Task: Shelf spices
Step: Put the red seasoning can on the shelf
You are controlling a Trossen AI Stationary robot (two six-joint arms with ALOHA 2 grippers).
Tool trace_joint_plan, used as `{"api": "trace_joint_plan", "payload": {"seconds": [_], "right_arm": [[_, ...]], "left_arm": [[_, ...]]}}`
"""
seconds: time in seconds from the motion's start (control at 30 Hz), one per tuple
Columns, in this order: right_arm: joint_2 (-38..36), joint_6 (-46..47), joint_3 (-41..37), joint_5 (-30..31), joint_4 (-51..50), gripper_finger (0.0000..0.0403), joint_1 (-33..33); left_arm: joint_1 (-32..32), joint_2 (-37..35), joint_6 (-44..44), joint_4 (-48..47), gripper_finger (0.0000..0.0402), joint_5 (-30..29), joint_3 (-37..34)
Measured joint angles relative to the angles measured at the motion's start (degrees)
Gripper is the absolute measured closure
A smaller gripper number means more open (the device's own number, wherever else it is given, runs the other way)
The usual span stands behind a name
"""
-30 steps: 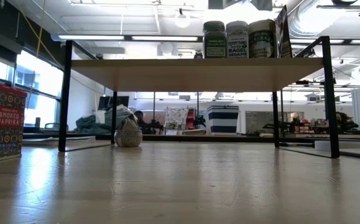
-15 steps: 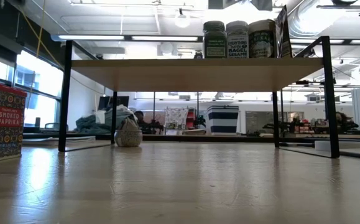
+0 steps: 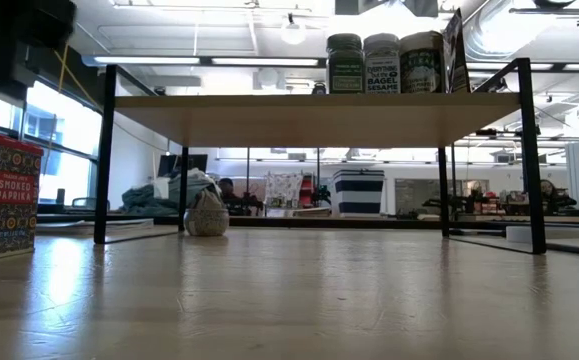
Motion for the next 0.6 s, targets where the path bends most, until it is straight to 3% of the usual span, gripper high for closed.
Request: {"api": "trace_joint_plan", "payload": {"seconds": [0.23, 0.43, 0.6], "right_arm": [[0.01, -0.71, 0.00, -1.77, 0.02, 0.0402, -0.88], [0.01, -2.16, 0.00, -2.16, 0.00, 0.0402, -0.86], [0.01, -4.04, 0.00, -2.49, -0.02, 0.0402, -0.86]], "left_arm": [[2.84, 7.02, -3.69, 10.06, 0.0128, 1.79, -0.02], [2.34, 10.47, -12.20, 6.43, 0.0128, 1.20, -0.02], [2.38, 12.49, -17.39, 9.09, 0.0128, 0.15, -0.02]]}}
